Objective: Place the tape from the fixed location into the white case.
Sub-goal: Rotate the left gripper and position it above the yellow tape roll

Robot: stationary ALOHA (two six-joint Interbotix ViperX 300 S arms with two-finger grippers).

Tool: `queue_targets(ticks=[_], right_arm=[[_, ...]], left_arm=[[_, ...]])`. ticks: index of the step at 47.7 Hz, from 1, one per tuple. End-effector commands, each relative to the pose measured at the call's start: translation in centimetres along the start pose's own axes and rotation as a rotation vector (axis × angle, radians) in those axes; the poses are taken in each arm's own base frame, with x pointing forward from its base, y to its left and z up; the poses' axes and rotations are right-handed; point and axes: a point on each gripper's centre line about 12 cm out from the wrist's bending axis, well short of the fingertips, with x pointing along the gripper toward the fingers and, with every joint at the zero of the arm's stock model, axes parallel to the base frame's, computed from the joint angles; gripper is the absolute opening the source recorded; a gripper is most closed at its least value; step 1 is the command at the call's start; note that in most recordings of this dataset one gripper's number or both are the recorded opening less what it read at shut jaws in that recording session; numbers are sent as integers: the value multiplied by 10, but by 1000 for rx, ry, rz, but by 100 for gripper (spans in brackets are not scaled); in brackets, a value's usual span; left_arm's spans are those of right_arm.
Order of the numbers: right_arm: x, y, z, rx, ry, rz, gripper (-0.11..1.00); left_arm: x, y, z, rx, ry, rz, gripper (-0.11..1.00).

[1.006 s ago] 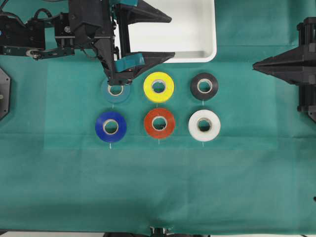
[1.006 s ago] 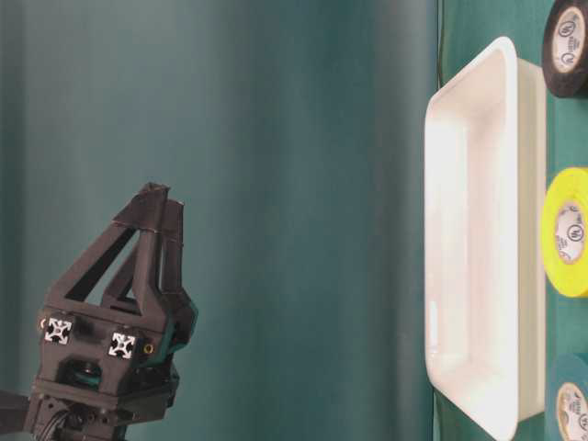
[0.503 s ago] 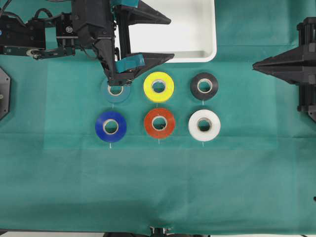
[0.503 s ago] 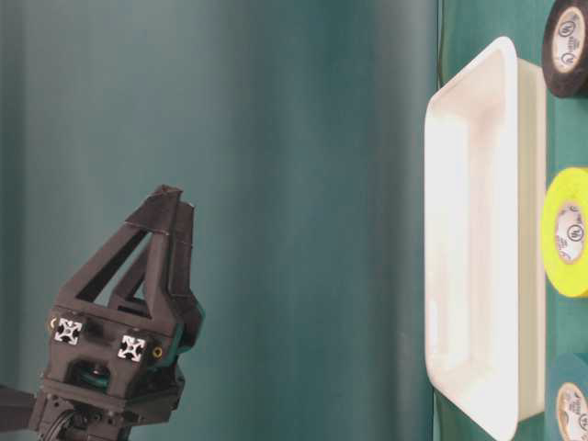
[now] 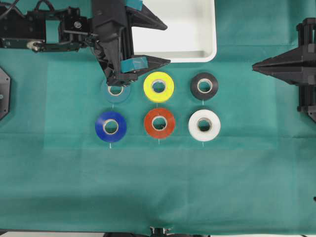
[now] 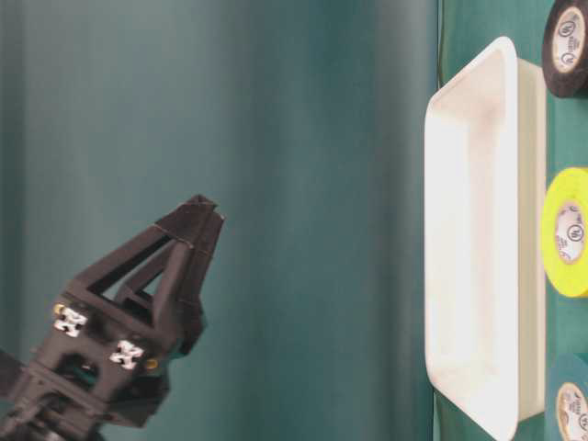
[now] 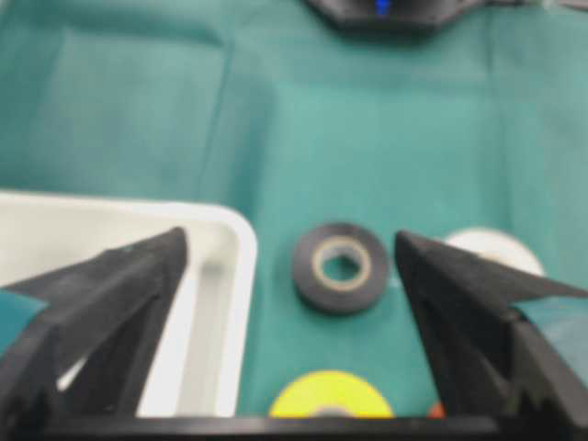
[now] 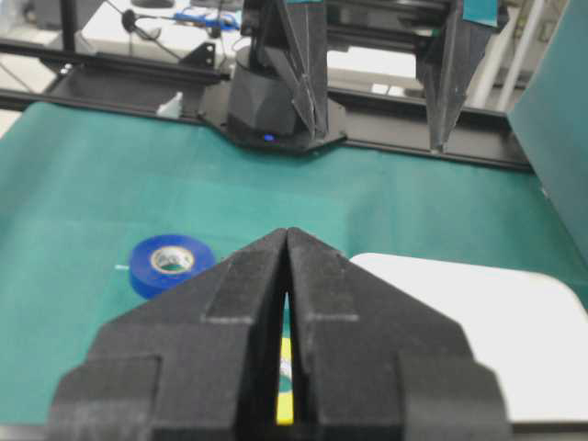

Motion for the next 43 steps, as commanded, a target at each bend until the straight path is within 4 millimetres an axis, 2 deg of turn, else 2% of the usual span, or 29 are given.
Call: queue_targets(ticks=[1, 18, 31, 43], right_arm=[[3, 0, 10, 2, -23, 2, 0], [3, 0, 9, 2, -15, 2, 0], [3, 0, 10, 9, -14, 2, 0], [4, 0, 7, 11, -2, 2, 0]], left_arm=[[-10, -1, 22, -15, 14, -5, 98], [-22, -3, 38, -125, 252, 4, 98], [-13, -5, 41, -167, 445, 21, 98], [-7, -9, 47, -160, 479, 18, 98]])
